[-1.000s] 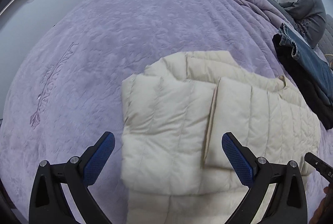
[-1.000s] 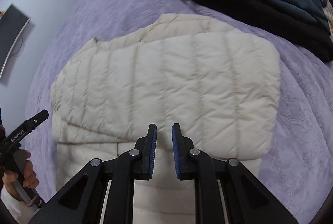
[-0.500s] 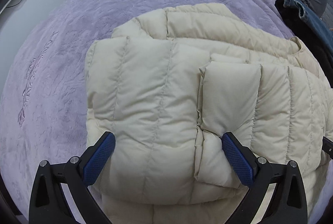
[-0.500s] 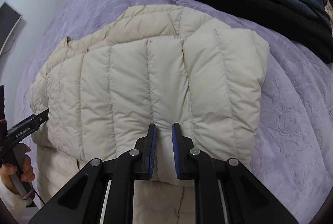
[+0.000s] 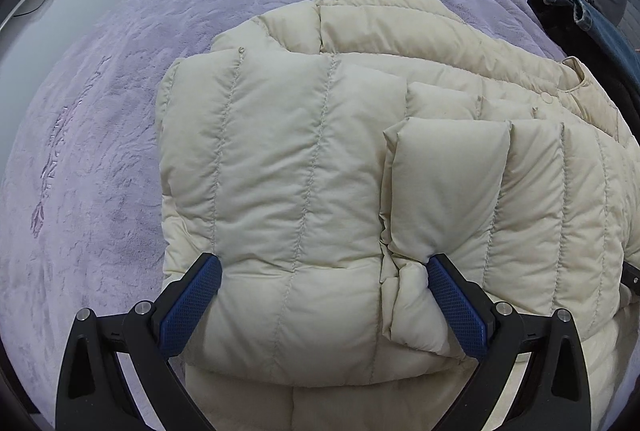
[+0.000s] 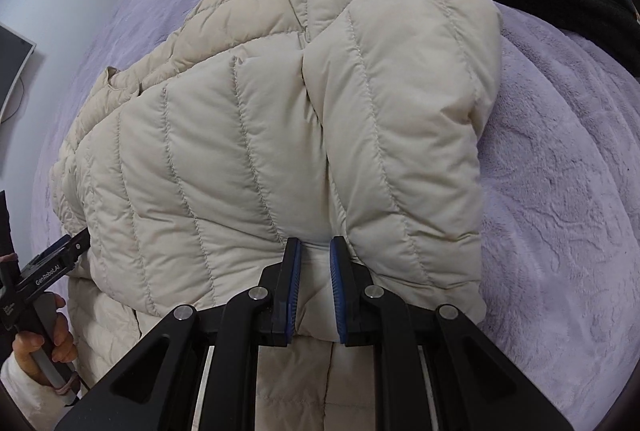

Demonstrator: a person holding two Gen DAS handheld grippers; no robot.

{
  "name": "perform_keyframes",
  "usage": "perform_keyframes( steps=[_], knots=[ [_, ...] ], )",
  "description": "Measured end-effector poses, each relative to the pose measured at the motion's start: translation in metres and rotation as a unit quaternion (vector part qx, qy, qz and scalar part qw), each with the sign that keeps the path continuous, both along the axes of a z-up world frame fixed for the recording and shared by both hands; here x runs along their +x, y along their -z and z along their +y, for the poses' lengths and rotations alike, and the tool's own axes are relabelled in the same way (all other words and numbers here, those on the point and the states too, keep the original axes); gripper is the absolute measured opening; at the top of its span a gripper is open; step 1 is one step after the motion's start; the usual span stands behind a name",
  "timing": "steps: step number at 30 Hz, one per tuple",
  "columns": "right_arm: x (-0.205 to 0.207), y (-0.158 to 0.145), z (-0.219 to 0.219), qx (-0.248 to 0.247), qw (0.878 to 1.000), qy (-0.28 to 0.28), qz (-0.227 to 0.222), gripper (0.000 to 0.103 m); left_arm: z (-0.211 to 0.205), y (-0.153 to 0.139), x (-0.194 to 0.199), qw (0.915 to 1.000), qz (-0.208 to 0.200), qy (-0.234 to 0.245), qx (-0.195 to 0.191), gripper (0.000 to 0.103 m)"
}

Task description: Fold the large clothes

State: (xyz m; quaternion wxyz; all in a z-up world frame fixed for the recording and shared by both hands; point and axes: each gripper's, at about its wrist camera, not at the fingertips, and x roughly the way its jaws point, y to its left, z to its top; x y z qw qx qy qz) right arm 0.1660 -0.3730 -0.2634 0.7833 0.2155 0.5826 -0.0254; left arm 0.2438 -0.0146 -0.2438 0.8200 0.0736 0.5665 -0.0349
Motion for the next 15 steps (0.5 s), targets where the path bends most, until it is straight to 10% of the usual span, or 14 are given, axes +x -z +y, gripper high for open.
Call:
perform_keyframes(
  steps=[10, 15],
  knots=[
    [-0.015, -0.028, -0.003, 0.001, 1.000, 0.015, 0.009, 0.019, 0.008, -0.022, -0.003, 0.9999, 0.013, -0.005, -0.005, 0.103],
    [-0.035, -0.049, 0.003, 0.009, 1.000, 0.014, 0.004, 0.060, 0.012, -0.036, -0.019, 0.9997, 0.023, 0.003, -0.007, 0.103]
  ],
)
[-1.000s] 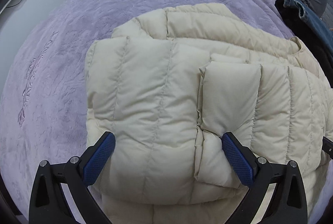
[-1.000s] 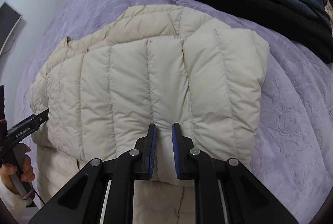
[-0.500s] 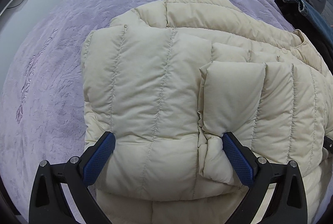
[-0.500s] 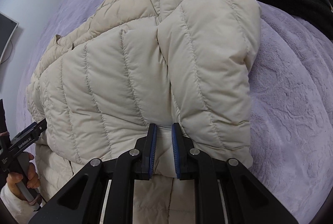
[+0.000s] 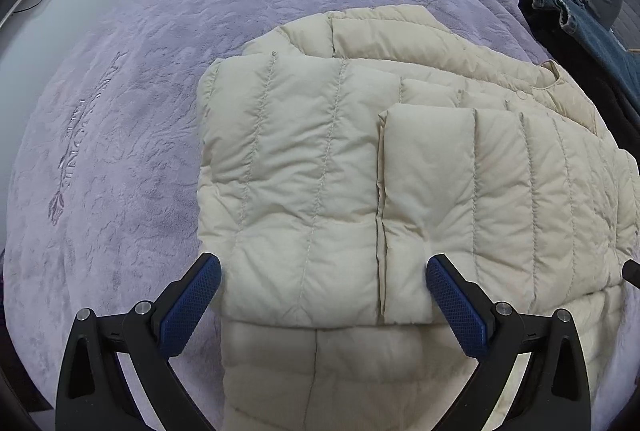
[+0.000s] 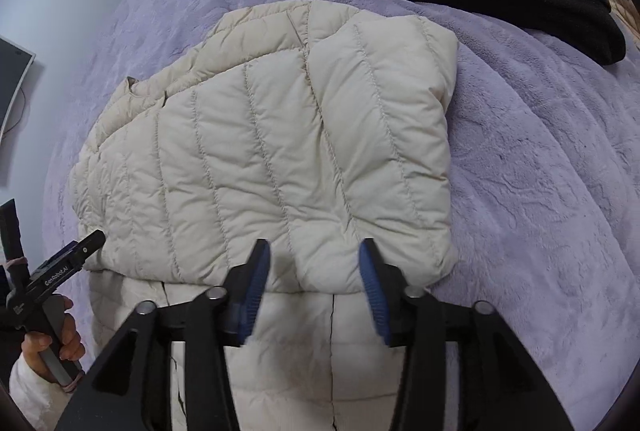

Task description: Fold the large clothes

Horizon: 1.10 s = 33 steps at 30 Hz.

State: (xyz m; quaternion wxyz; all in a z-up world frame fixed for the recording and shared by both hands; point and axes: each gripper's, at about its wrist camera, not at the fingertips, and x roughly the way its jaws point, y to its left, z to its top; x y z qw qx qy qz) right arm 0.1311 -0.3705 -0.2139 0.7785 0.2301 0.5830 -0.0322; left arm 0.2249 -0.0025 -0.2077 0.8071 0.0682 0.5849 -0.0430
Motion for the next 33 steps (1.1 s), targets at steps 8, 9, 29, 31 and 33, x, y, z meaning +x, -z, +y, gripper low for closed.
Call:
perform_keyframes(
  steps=[8, 9, 29, 31, 33],
  knots=[
    [-0.044, -0.017, 0.010, 0.026, 0.999, 0.004, 0.020, 0.071, 0.011, -0.015, -0.038, 0.9995, 0.032, 0.003, -0.008, 0.103],
    [-0.046, -0.016, 0.012, 0.029, 0.999, 0.005, 0.022, 0.072, 0.012, -0.017, -0.043, 0.9994, 0.034, 0.004, -0.009, 0.103],
    [-0.141, -0.026, 0.019, 0.057, 0.995, 0.036, 0.074, 0.085, 0.061, -0.033, -0.136, 0.9953, 0.094, 0.004, -0.021, 0.103],
    [-0.146, -0.025, 0.021, 0.061, 0.994, 0.036, 0.078, 0.085, 0.063, -0.033, -0.142, 0.9947, 0.100, 0.002, -0.024, 0.103],
    [-0.151, -0.024, 0.022, 0.066, 0.994, 0.037, 0.082, 0.097, 0.063, -0.032, -0.147, 0.9942, 0.104, 0.003, -0.025, 0.103]
  ],
)
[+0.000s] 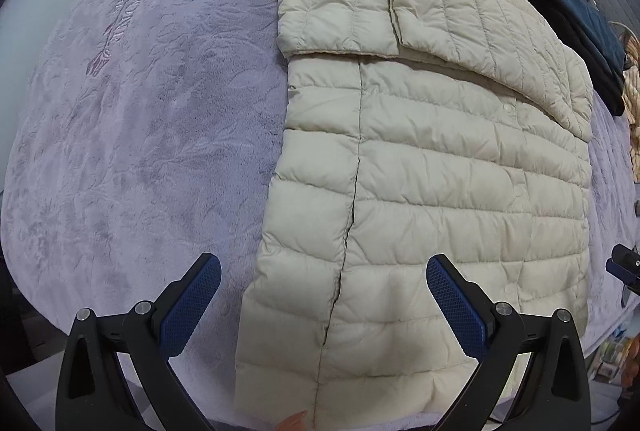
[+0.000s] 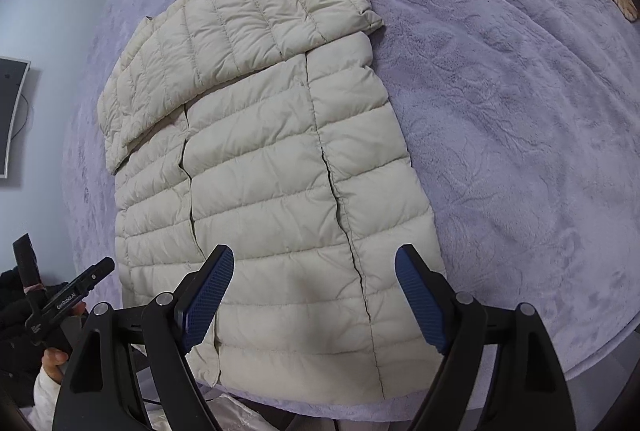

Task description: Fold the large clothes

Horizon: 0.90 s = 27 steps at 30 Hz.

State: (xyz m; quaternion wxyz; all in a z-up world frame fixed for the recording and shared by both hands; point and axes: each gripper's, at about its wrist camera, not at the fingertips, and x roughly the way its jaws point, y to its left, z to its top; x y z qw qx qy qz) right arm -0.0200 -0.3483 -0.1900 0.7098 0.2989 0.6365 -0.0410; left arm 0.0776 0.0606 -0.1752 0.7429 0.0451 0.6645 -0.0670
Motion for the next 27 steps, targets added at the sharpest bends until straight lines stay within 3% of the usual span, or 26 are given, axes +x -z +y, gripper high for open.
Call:
perform_keyframes(
  steps=[1, 14, 20, 27],
  knots=[
    [-0.002, 0.000, 0.001, 0.003, 1.000, 0.000, 0.001, 0.103, 0.000, 0.000, -0.003, 1.0000, 0.002, 0.001, -0.001, 0.103],
    [-0.029, 0.000, 0.001, 0.019, 1.000, 0.016, 0.005, 0.103, 0.012, -0.001, -0.024, 0.9998, 0.018, 0.005, 0.010, 0.103],
    [-0.037, 0.006, -0.006, 0.014, 0.999, 0.020, 0.033, 0.103, 0.020, -0.001, -0.026, 0.9996, 0.009, 0.002, 0.025, 0.103],
    [-0.047, 0.013, -0.014, 0.032, 0.998, 0.037, 0.049, 0.103, 0.026, 0.004, -0.031, 0.9995, 0.023, 0.020, 0.012, 0.103]
  ],
)
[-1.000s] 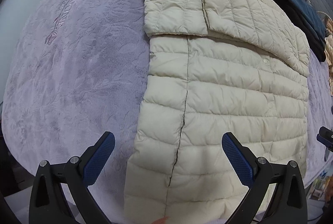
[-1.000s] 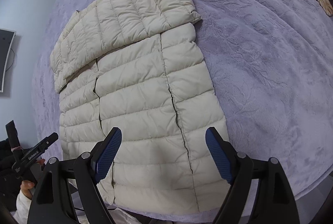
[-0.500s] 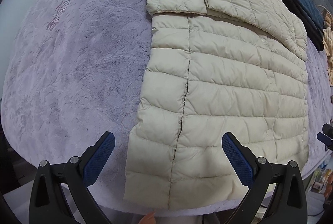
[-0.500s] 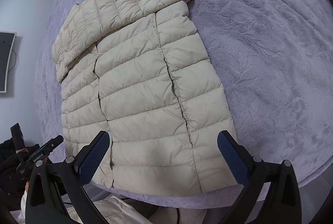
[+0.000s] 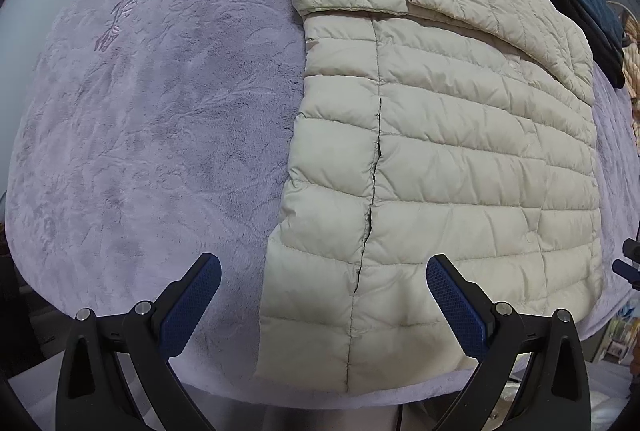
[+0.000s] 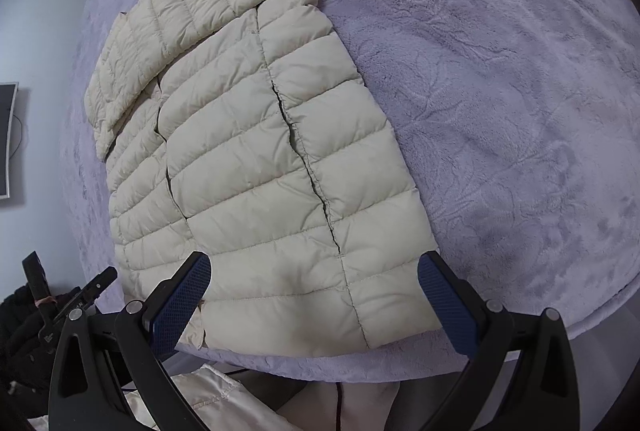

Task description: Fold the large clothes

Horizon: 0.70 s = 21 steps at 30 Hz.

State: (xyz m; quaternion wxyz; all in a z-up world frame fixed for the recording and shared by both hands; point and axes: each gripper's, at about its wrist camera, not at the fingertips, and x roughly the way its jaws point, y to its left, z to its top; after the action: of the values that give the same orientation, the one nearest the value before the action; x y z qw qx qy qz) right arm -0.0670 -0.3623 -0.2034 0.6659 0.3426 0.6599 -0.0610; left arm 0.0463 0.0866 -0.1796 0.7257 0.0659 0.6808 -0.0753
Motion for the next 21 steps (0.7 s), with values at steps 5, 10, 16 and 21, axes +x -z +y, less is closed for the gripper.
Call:
perform_keyframes(
  steps=[5, 10, 16, 21],
  knots=[
    [-0.013, 0.003, -0.010, 0.007, 1.000, 0.016, 0.002, 0.103, 0.024, 0.013, -0.004, 0.9994, 0.031, -0.009, -0.010, 0.103],
    [-0.031, 0.010, -0.021, 0.017, 0.999, 0.036, 0.008, 0.103, 0.049, 0.020, -0.008, 0.9981, 0.050, -0.017, -0.032, 0.103],
    [-0.047, 0.022, -0.031, 0.045, 0.997, 0.065, 0.011, 0.103, 0.069, 0.030, -0.014, 0.9960, 0.069, -0.023, -0.052, 0.103],
    [-0.056, 0.031, -0.039, 0.062, 0.994, 0.085, 0.017, 0.103, 0.083, 0.043, -0.018, 0.9940, 0.088, -0.023, -0.062, 0.103]
  ],
)
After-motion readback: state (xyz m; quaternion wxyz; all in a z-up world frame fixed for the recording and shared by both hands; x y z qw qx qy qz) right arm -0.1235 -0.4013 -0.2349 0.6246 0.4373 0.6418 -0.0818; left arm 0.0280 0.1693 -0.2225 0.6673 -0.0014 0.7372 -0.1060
